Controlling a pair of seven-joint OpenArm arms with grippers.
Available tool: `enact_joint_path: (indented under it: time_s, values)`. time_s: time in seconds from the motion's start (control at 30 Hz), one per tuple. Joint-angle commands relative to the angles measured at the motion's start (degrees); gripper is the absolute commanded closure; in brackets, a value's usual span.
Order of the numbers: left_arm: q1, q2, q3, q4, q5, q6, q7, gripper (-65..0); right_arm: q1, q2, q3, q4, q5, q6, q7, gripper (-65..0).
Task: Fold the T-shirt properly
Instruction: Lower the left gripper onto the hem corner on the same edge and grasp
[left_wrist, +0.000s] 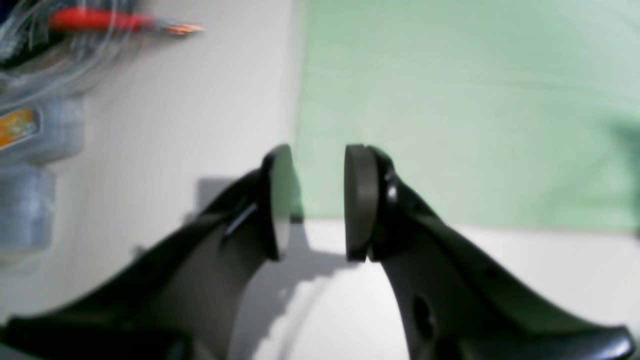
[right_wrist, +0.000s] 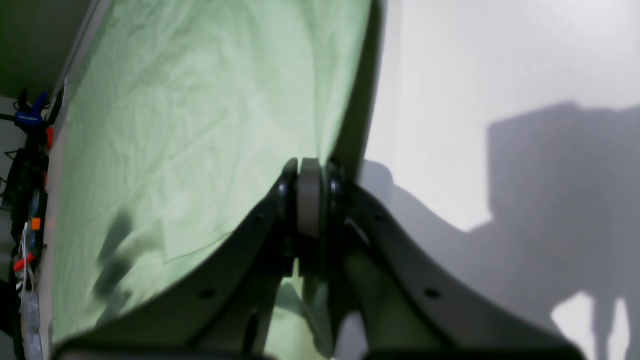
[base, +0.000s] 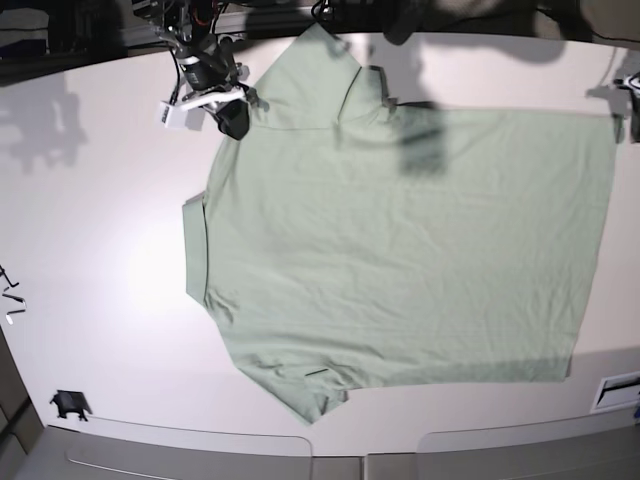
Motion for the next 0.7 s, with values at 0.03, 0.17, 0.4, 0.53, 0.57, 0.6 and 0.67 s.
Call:
enact_joint_path:
  time_s: [0.03,0.17,0.4,0.53,0.57,0.6,0.67]
  values:
    - [-3.15,-3.56,-0.52,-7.67,-2.03,0.22,-0.92,-16.2,-0.52,-0.24,-0.17,0.0,1.46,0.2,-1.33,0.0]
    - [-10.05,-7.21,-0.5,-26.62,-8.31,-0.26,1.05,-19.1,-0.52,-0.26,-0.17,0.0,1.49,0.2,-1.33,0.0]
    - [-16.24,-8.09,0.28,-45.99,-22.67,-8.26,8.39,-34.6,-0.52,-0.26,-0.17,0.0,1.46,0.17,-1.36,0.0]
    - [-16.41,-7.45,5.2,-46.51,-23.21,-8.26,8.79,-34.6,-0.52,-0.26,-0.2,0.0,1.51,0.2,-1.33,0.0]
    - [-16.41,-7.48,6.91,-46.4,-23.21,-8.26,8.79,-34.6,-0.52,-0.26,-0.17,0.0,1.49,0.2,-1.33,0.0]
    - [-16.41,-7.45,8.59,-46.21,-23.19,-8.26,8.85,-34.6,-0.52,-0.26,-0.17,0.0,1.51,0.2,-1.33,0.0]
    - [-16.83,-7.26,11.61,-45.35,-23.21,-8.24,10.27,-34.6,-0.52,-0.26,-0.17,0.0,1.49,0.2,-1.33,0.0]
